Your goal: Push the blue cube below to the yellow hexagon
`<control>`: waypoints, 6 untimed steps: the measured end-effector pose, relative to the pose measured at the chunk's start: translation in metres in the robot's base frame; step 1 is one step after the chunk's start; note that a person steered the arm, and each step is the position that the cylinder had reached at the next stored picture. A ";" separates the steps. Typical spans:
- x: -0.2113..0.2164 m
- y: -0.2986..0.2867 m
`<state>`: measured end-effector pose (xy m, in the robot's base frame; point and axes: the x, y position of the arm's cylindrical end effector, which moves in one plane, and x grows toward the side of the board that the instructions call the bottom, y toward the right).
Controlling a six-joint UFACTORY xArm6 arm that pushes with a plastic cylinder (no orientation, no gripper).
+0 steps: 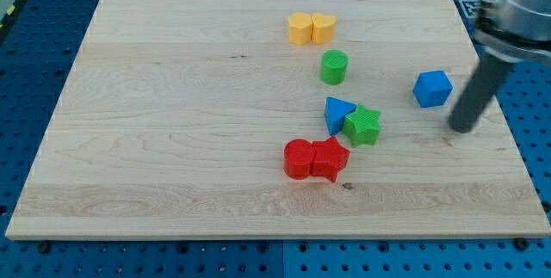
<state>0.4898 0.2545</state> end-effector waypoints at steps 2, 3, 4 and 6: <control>-0.060 0.055; -0.060 -0.002; -0.055 -0.063; -0.055 -0.111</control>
<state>0.4345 0.1432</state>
